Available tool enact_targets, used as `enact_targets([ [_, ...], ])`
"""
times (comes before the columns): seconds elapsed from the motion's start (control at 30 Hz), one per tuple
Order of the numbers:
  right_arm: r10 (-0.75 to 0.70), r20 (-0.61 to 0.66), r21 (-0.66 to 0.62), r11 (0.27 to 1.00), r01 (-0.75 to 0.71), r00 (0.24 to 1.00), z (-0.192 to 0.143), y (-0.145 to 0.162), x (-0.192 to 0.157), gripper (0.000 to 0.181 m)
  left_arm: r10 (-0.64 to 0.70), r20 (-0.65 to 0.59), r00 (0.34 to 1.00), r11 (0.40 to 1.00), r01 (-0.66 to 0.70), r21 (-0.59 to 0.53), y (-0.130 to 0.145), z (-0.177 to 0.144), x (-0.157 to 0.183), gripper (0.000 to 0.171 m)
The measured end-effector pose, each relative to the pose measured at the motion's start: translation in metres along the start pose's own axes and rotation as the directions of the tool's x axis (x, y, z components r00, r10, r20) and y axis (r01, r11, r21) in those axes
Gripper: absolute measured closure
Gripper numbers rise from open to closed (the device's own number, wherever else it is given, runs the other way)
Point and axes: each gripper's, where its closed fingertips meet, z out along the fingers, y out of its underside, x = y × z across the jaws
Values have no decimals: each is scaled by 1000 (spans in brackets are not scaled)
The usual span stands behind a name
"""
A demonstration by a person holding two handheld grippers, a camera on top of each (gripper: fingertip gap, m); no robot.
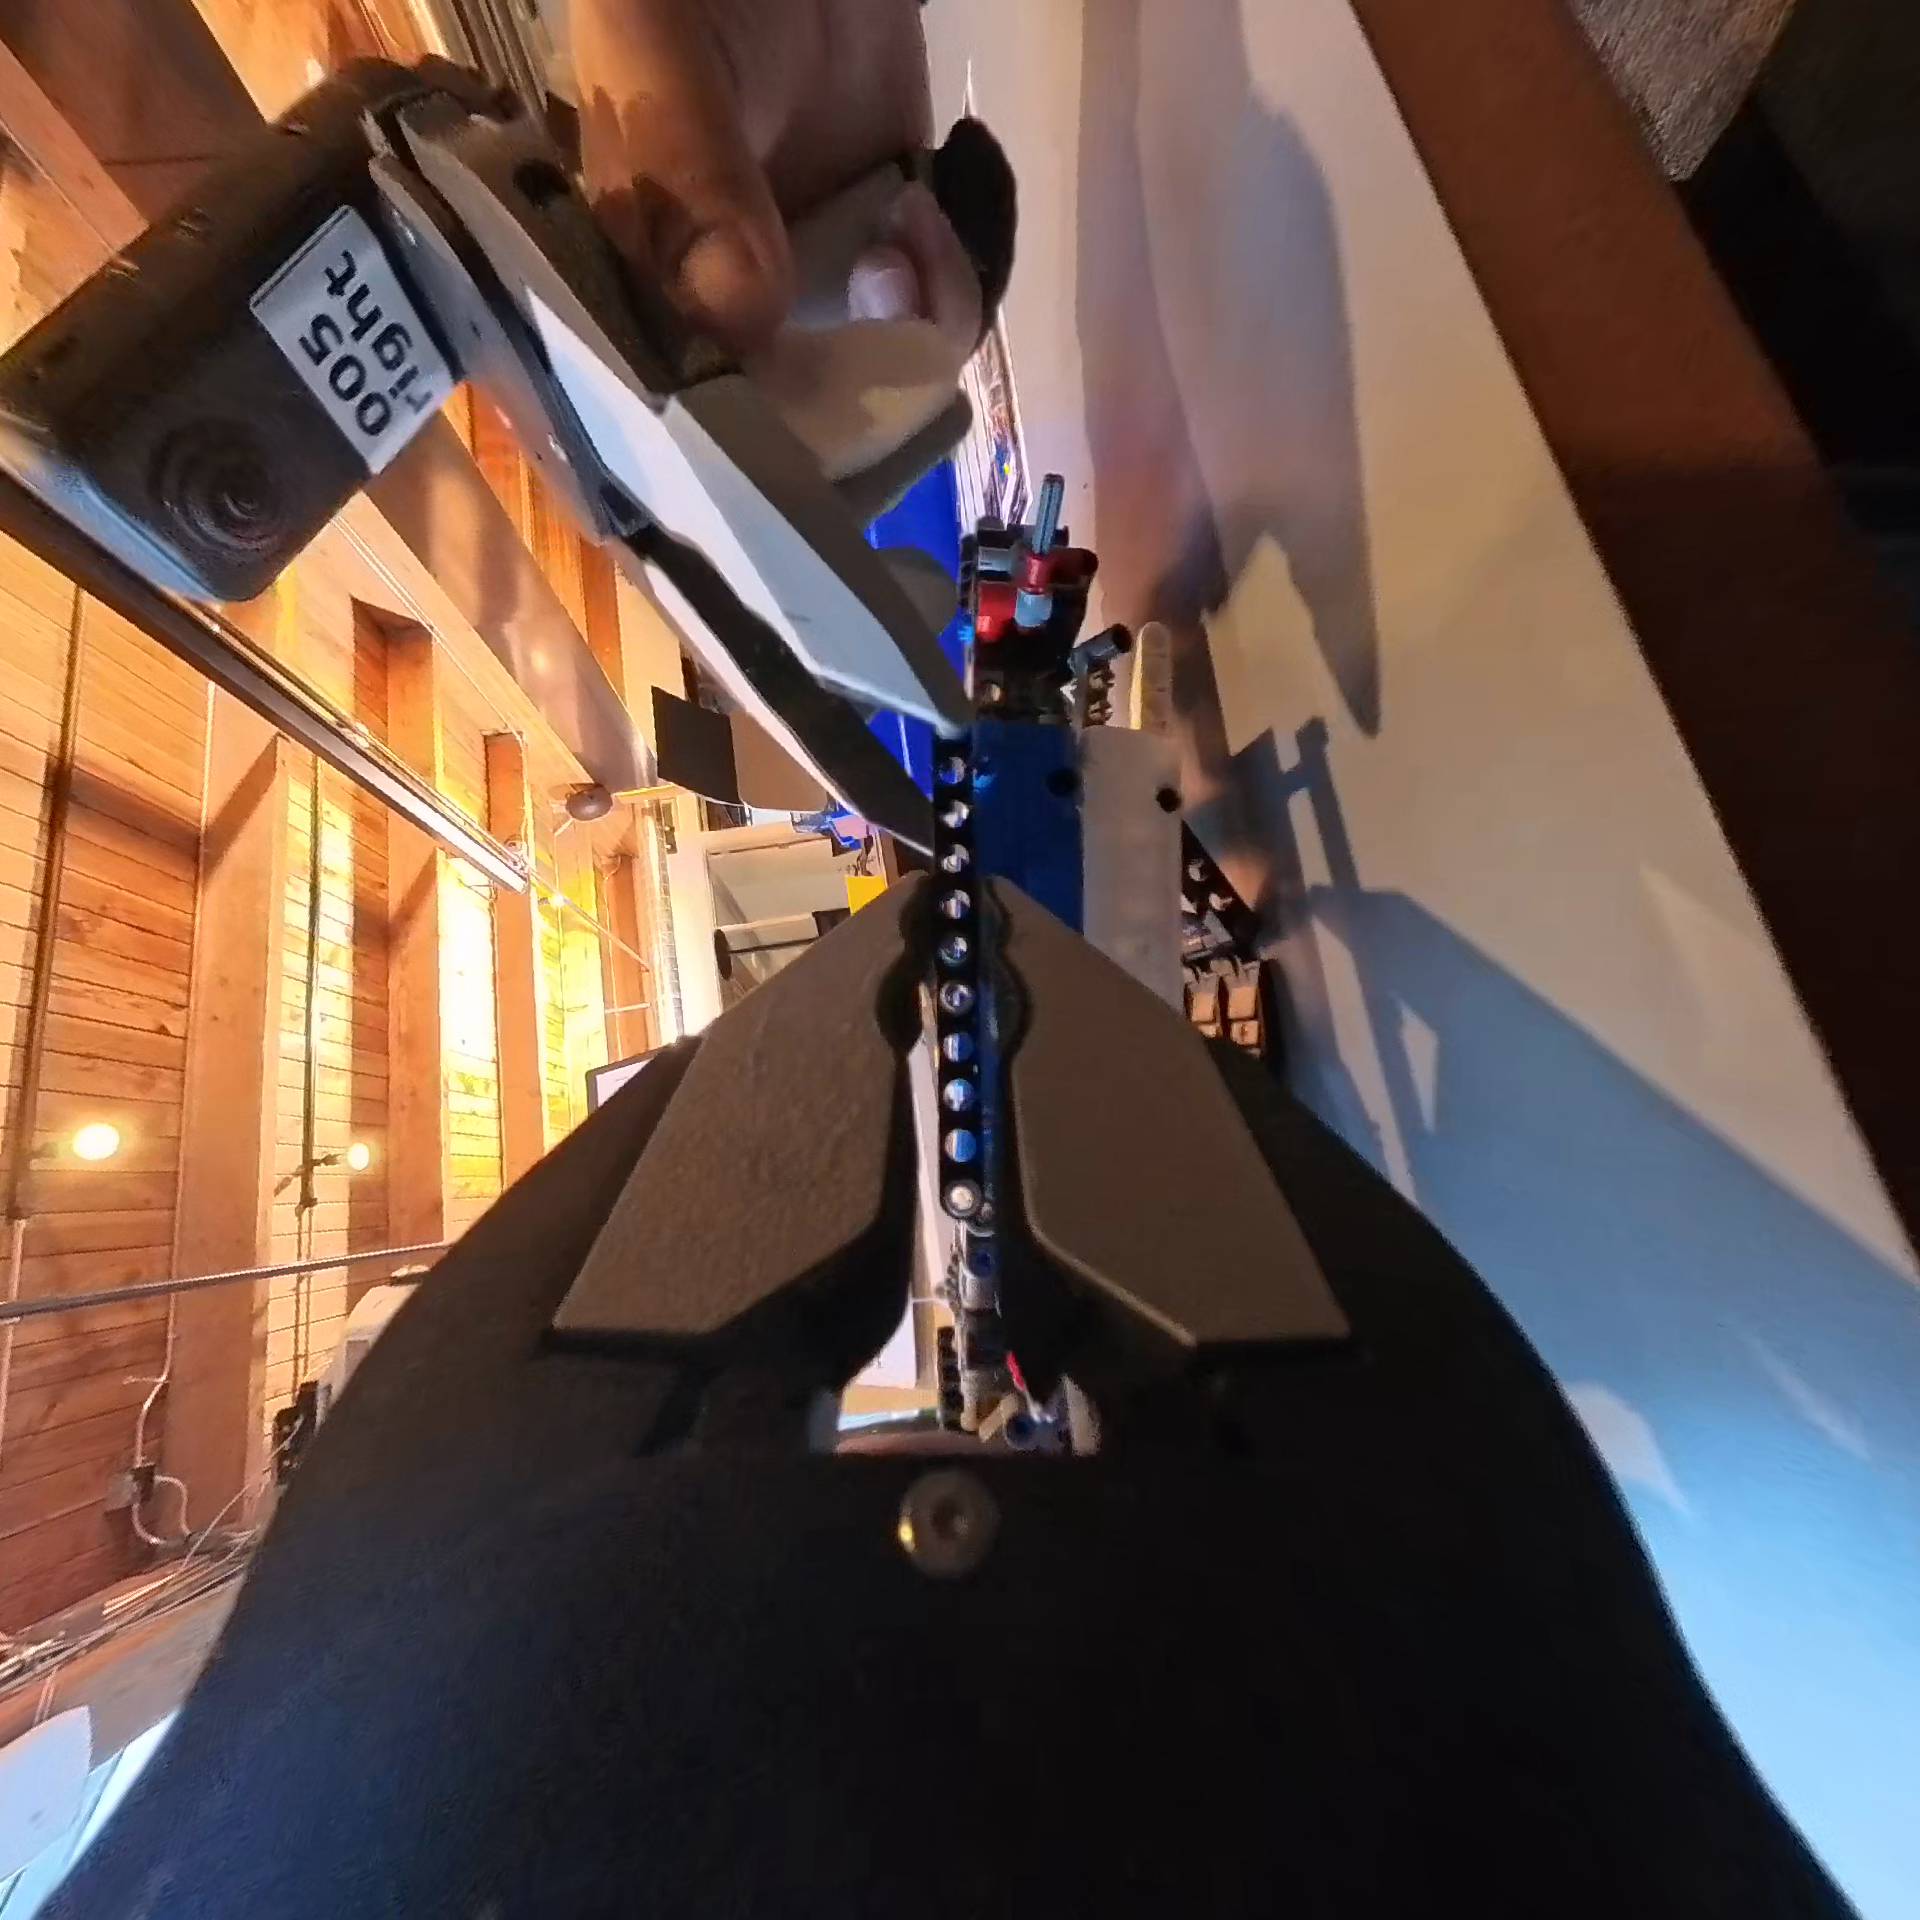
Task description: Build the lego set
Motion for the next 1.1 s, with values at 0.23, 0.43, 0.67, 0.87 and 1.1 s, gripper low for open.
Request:
enact_targets([
  [0.23, 17, -6, 30, 999, -17, 1000, -3, -2, 2, 131, 15, -38, 999, 1000, -14, 25, -4, 0, 7, 168],
  [0.43, 4, -38, 17, 1000, -3, 999, -3, 1, 4, 130, 23, 16, 1000, 1000, -23, 6, -2, 1, -2, 168],
  [0.67, -11, -48, -7, 1000, 11, 999, 2, 3, 5, 132, 26, 15, 1000, 1000, -26, 1, 1, 1, -1, 167],
  [0.87, -31, -73, -25, 999, 29, 997, 2, 3, 9, 132, 33, 3, 999, 999, -33, -11, 3, 3, 0, 167],
  [1.1, -29, -79, -32, 999, 27, 996, 1, 6, 10, 132, 24, -11, 1000, 999, -25, -43, 3, 5, 1, 167],
])
